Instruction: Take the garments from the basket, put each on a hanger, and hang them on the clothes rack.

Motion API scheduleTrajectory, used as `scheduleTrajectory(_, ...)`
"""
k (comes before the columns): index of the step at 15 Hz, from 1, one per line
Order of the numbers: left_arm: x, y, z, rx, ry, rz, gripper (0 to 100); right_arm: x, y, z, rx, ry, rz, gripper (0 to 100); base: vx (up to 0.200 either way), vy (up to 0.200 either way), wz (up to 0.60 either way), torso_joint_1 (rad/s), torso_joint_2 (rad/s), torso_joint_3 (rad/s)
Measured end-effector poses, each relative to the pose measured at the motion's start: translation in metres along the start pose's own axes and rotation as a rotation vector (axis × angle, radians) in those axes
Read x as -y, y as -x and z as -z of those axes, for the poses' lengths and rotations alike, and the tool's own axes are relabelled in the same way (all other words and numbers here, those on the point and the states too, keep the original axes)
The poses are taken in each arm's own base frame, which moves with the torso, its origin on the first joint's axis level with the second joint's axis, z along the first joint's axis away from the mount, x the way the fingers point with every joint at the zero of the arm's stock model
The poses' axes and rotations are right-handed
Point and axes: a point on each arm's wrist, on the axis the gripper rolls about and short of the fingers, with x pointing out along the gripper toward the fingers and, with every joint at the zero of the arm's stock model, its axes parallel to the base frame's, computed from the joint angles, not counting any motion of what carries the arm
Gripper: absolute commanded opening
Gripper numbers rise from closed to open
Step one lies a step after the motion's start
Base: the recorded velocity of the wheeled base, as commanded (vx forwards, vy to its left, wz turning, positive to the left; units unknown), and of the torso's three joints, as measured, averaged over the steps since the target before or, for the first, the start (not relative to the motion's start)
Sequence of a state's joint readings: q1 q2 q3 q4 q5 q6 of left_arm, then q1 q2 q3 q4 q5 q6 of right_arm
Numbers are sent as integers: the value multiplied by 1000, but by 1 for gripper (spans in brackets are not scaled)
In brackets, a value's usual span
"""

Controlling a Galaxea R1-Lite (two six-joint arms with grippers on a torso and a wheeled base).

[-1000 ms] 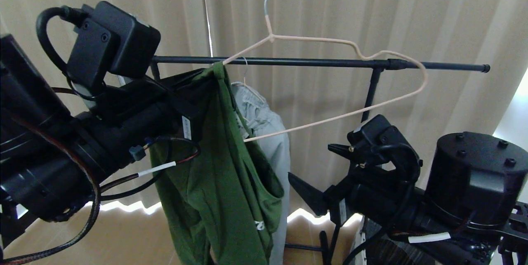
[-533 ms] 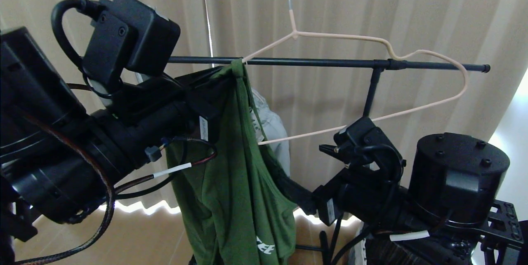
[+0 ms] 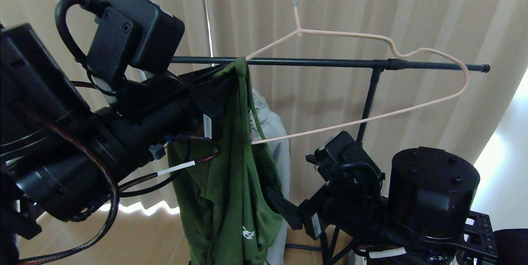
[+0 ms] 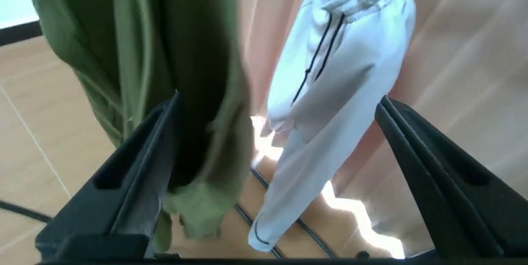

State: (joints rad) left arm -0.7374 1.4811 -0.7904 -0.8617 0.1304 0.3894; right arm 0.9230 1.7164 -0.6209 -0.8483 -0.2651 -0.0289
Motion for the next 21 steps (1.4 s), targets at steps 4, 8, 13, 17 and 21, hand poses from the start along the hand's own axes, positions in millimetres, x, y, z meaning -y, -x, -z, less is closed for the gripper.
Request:
scheduleTrajectory(4,0,0,-1,2,0,0,0,-2,-5,8,-31,9,2,100,0,0,0,0,0,0)
scheduleTrajectory(8,-2,3,-4,14,2,-6,0,3,-3,19,-73,18,17,100,0,0,0,0,0,0)
scheduleTrajectory(13,-6,11,-11,38,5,-15,0,8,0,25,-96,17,37,100,0,0,0,0,0,0)
scheduleTrajectory(17,-8,16,-13,48,6,-22,0,9,1,26,-99,29,41,0,0,0,0,0,0,0)
scheduleTrajectory(21,-11,23,0,1,-7,-34,0,24,6,25,-96,21,90,0,0,0,0,0,0,0)
